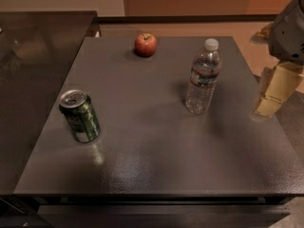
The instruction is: Move water bottle near apple
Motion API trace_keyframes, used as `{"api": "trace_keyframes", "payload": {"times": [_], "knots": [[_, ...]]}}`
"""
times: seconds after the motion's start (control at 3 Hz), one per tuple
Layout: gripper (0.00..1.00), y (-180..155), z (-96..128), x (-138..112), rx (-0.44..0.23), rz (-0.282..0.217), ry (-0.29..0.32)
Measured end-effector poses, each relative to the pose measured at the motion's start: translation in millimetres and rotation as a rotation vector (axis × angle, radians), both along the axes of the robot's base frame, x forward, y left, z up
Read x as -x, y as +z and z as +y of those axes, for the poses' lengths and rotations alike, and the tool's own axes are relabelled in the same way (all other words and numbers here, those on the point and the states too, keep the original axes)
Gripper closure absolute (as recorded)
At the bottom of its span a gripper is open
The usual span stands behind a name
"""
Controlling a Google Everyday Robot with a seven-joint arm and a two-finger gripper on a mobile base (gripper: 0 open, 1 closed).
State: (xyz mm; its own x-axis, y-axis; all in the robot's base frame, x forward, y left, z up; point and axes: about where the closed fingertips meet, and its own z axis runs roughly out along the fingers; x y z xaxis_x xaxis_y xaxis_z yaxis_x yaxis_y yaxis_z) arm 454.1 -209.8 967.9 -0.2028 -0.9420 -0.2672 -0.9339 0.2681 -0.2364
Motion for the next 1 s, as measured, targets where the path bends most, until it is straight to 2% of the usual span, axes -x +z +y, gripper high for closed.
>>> {"api": "trace_keyframes", "payload": {"times": [0.33, 1.0], "knots": [[0.0, -16.9, 5.5, -17.5, -0.076, -0.003, -0.012], [0.0, -35.2, 19.0, -56.2, -0.248, -0.062, -0.094]]}}
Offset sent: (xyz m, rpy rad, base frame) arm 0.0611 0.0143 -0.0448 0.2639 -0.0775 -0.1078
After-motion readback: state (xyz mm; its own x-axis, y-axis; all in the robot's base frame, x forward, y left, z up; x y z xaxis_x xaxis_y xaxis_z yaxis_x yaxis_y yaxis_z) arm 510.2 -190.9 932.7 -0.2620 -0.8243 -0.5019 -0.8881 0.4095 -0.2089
